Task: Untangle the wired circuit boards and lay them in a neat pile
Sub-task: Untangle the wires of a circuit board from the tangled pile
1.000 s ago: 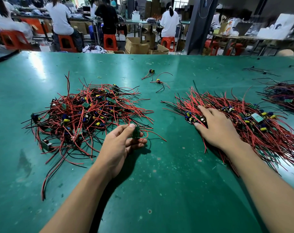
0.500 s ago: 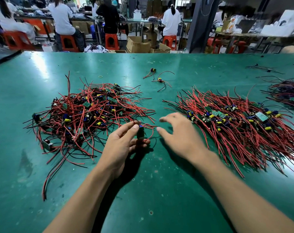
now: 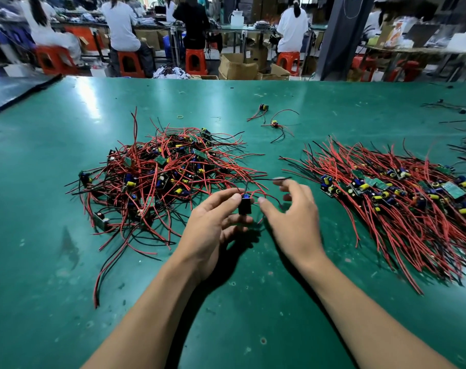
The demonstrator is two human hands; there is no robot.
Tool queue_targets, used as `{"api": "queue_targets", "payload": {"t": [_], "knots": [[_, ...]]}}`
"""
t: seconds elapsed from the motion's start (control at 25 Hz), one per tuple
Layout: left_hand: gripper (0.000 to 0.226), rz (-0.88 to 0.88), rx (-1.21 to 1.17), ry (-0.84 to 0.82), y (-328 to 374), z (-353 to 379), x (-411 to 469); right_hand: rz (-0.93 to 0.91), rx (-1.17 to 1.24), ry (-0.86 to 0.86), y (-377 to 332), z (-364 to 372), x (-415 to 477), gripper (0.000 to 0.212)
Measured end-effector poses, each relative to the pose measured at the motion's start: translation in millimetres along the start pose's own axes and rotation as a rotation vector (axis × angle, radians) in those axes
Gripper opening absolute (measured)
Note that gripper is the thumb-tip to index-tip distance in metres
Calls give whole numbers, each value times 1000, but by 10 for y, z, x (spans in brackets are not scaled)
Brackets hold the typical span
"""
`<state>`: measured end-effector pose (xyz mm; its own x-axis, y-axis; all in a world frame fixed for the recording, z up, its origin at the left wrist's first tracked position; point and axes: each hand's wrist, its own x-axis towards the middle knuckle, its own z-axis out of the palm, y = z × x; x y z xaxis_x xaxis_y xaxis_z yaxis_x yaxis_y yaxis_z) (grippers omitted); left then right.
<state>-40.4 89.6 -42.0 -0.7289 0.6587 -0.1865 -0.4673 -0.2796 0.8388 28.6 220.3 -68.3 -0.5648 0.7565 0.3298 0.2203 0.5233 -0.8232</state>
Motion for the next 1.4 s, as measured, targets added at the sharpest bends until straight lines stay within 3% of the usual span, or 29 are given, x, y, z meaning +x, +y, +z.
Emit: {"api": "queue_targets", "payload": {"t": [0.16,0.24,0.4,0.6,0.96,1.4], "knots": [[22,-6,-39,-40,26,-78,16,-124,2,86,-99,-13,-64,20],[27,6,-55,-66,28,-105,33,-101,48,65,-156,13,-91,11],[26,-8,-64,-90,17,-132,59,153,310,-196,-226,23,-74,34],[15,-10,-95,-102,9,-128,58,292,631,-445,-312,-81,-62,23],[29,94,-10,-5,-59,-129,105,280,614,-617,-256,-188,14,24],[18,108,64,58,-69,-86,69,240,560,-652,-168,-234,72,18]]}}
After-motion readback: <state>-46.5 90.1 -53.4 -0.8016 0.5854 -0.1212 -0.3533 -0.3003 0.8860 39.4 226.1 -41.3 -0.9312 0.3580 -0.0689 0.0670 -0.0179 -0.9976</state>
